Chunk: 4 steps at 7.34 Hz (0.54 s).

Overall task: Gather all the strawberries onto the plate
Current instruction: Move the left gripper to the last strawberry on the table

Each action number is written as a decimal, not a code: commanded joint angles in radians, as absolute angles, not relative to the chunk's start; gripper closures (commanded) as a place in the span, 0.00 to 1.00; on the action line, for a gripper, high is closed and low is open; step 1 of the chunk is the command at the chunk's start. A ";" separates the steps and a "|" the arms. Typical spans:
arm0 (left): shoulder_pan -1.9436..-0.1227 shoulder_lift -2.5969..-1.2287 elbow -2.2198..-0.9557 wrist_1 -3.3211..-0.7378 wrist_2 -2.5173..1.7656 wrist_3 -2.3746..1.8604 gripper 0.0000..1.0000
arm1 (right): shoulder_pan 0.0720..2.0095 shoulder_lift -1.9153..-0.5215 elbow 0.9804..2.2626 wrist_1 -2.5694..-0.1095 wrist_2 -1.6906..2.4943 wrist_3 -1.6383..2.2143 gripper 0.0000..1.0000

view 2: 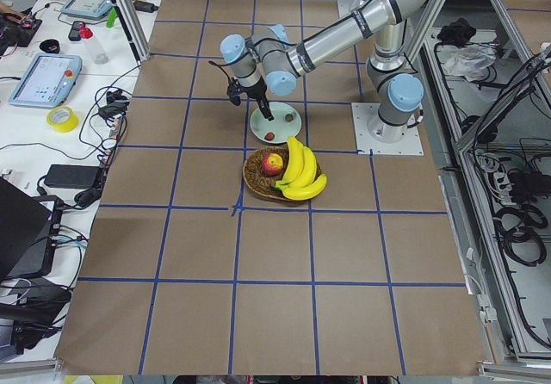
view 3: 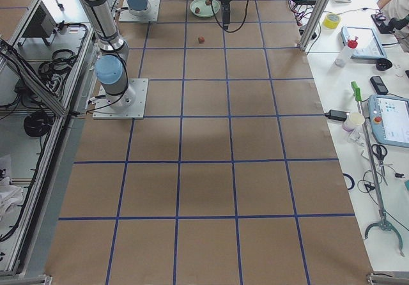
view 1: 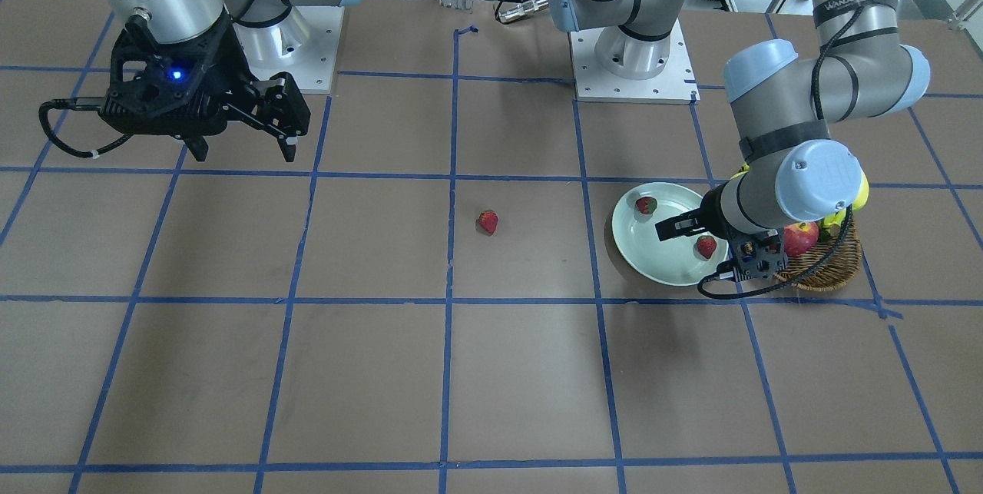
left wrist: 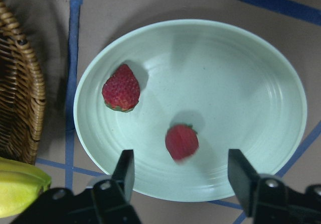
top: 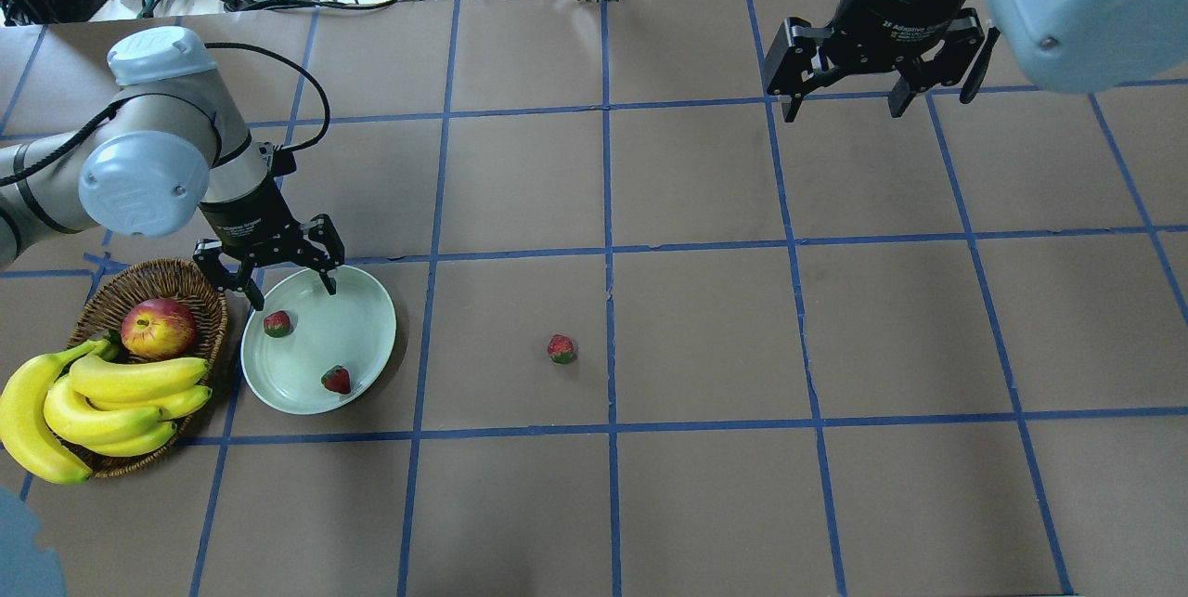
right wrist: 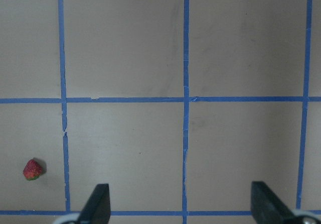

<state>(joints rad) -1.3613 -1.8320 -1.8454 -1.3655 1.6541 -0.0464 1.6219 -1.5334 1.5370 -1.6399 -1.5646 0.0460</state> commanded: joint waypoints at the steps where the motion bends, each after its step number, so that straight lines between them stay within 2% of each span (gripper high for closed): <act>1: -1.499 -1.827 -1.784 -1.367 1.649 -0.061 0.00 | 1.623 -1.534 1.537 -1.640 -1.563 0.046 0.00; 4: -1.693 -1.835 -1.785 -1.300 1.616 -0.313 0.00 | 1.623 -1.534 1.537 -1.641 -1.563 0.046 0.00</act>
<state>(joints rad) -1.6260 -1.8233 -1.7823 -1.3482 1.6426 -0.2003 1.6229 -1.5340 1.5370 -1.6402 -1.5632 0.0460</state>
